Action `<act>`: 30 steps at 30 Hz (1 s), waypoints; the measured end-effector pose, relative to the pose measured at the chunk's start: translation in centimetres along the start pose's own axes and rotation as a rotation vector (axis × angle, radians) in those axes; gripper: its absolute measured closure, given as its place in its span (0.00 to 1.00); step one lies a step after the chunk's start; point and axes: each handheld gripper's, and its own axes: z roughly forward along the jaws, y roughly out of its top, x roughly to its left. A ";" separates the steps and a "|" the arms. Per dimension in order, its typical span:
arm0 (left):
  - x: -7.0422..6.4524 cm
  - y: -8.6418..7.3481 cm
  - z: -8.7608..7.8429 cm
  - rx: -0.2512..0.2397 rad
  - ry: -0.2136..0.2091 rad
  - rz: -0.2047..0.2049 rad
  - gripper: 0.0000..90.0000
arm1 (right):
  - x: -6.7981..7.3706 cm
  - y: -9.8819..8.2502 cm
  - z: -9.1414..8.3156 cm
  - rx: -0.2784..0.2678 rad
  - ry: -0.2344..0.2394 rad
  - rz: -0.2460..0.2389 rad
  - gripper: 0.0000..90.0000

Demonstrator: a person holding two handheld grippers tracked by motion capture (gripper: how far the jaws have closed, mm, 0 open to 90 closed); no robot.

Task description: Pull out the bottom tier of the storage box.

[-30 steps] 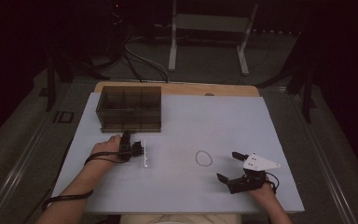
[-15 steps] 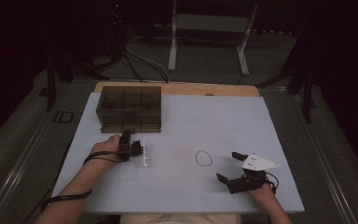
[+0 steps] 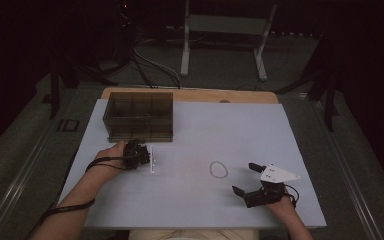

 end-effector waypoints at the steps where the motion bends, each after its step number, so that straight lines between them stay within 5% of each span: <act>1: 0.4 -0.3 -0.3 -0.013 -0.028 -0.005 0.81 | 0.0 0.0 0.0 0.001 0.002 0.001 0.00; 6: 1.2 -1.0 -0.6 -0.038 -0.088 -0.042 0.74 | 0.0 0.0 0.1 0.002 0.003 0.000 0.00; 9: 1.8 -2.0 -0.7 -0.048 -0.118 -0.091 0.56 | -0.1 0.0 0.1 0.004 0.003 0.000 0.00; 16: 2.6 -3.4 -0.6 -0.046 -0.172 -0.125 0.32 | -0.1 0.0 0.3 0.006 0.007 0.003 0.00; 21: 3.7 -4.3 -0.2 0.002 -0.229 -0.177 0.04 | -0.1 -0.1 0.3 0.007 0.004 0.008 0.00; 27: 4.8 -5.2 -0.2 -0.011 -0.276 -0.185 0.03 | -0.2 -0.1 0.3 0.010 0.003 0.010 0.00; 30: 5.3 -5.6 -0.1 -0.020 -0.293 -0.158 0.03 | -0.2 -0.1 0.3 0.010 0.003 0.011 0.00</act>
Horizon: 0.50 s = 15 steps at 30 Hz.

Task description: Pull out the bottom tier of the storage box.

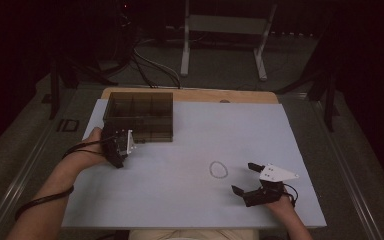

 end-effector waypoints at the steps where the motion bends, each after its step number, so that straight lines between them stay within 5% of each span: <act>1: 0.3 -0.1 -0.1 -0.003 -0.009 0.013 0.03 | 0.0 0.0 0.0 0.000 -0.001 0.001 0.00; 7: 2.0 -0.7 -0.8 -0.034 -0.044 0.003 0.04 | -0.1 0.0 -0.1 -0.008 0.001 0.009 0.00; 15: 3.7 -1.2 -1.1 -0.072 -0.174 -0.005 0.06 | -0.1 0.0 -0.1 -0.008 0.000 0.009 0.00</act>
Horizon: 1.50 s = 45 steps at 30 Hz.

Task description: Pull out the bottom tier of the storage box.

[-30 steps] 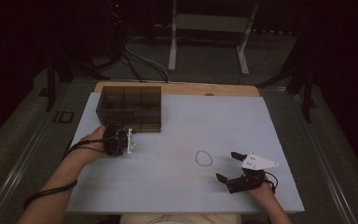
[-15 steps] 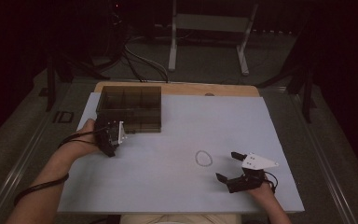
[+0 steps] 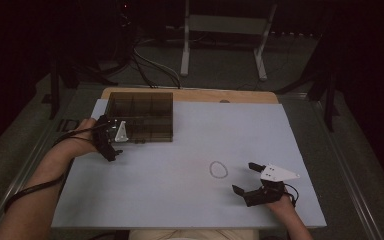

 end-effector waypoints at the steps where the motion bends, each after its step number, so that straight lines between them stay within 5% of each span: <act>1: 0.3 -0.1 0.0 -0.012 -0.022 -0.011 0.06 | 0.0 0.0 0.0 0.001 0.000 -0.001 0.00; 6: 1.4 -0.2 -0.1 -0.074 -0.088 0.023 0.07 | 0.0 0.0 0.0 0.000 0.001 0.000 0.00; 11: 2.2 -0.1 0.3 -0.070 -0.137 -0.044 0.10 | -0.1 0.0 0.0 -0.002 0.002 0.004 0.00; 12: 2.2 -0.1 0.3 -0.070 -0.137 -0.044 0.12 | -0.1 0.0 0.0 -0.002 0.002 0.004 0.00; 13: 2.2 -0.1 0.5 -0.066 -0.094 -0.065 0.22 | -0.1 -0.1 0.0 0.001 0.001 0.009 0.00; 16: 2.3 0.0 0.8 -0.058 -0.104 -0.070 0.35 | -0.1 0.0 0.1 0.003 0.002 0.009 0.00; 22: 2.4 0.4 1.5 -0.028 -0.135 -0.039 0.50 | -0.1 0.0 -0.1 -0.004 0.002 0.006 0.00; 29: 2.6 0.9 2.9 0.002 -0.218 0.105 0.74 | -0.2 0.0 -0.1 -0.006 0.001 0.008 0.00; 45: 3.0 1.9 4.4 0.026 -0.267 0.150 0.88 | -0.2 0.0 -0.2 -0.007 0.002 0.007 0.00</act>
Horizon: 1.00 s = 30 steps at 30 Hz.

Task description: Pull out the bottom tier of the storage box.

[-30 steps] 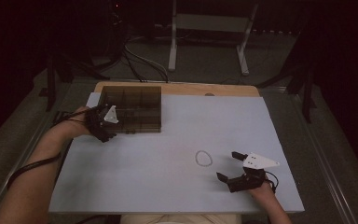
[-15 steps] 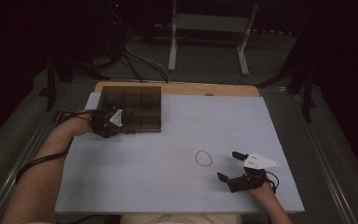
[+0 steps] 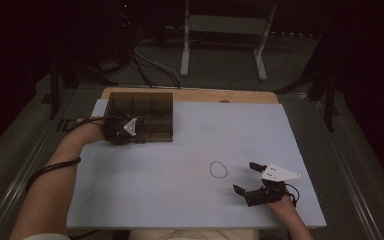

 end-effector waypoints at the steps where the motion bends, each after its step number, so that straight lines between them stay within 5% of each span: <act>1: 0.0 0.0 0.1 -0.001 -0.004 -0.002 0.88 | 0.0 0.0 0.0 0.000 0.000 0.000 0.00; 8: 0.3 0.2 0.2 0.001 -0.002 -0.010 0.95 | 0.0 0.0 0.0 0.001 -0.001 0.002 0.00; 30: -0.5 0.6 -0.4 0.003 -0.104 -0.008 0.98 | 0.0 0.0 0.0 0.001 -0.002 -0.001 0.00</act>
